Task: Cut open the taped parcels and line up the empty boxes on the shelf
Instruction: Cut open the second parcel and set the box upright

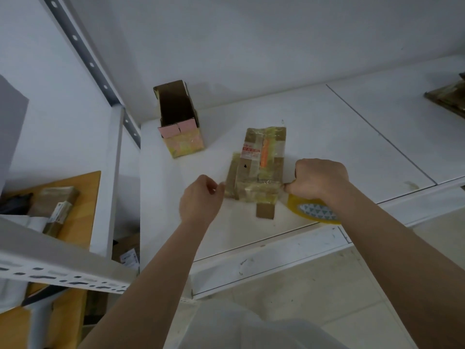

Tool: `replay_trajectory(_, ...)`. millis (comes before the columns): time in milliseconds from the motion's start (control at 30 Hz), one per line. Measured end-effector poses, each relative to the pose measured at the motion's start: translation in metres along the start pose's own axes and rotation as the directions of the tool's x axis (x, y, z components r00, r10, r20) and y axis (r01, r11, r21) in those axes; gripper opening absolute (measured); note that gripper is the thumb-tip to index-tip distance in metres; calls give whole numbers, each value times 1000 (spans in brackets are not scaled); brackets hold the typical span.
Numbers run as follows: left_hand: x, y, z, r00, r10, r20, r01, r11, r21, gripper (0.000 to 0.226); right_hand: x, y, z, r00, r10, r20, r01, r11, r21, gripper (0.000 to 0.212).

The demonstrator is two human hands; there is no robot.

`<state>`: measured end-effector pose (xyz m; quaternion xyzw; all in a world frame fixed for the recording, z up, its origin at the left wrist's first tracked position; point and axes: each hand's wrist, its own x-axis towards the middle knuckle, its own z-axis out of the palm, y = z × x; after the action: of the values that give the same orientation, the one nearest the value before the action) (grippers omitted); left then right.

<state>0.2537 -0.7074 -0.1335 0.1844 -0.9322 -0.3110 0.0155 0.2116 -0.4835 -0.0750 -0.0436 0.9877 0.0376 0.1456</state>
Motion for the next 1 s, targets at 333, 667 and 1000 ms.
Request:
replay_trajectory(333, -4, -42, 5, 995, 97, 7, -90, 891, 445, 24, 0, 0, -3, 1000, 0, 20, 0, 1000, 24, 31)
replay_trajectory(667, -4, 42, -36, 948, 274, -163, -313, 900, -303, 12, -2, 3, -4, 999, -3, 31, 1, 998, 59, 34)
replay_trajectory(1000, 10, 125, 1, 821, 344, 456, -145, 898, -415, 41, -4, 9, -5, 998, 11, 59, -20, 989, 145, 37)
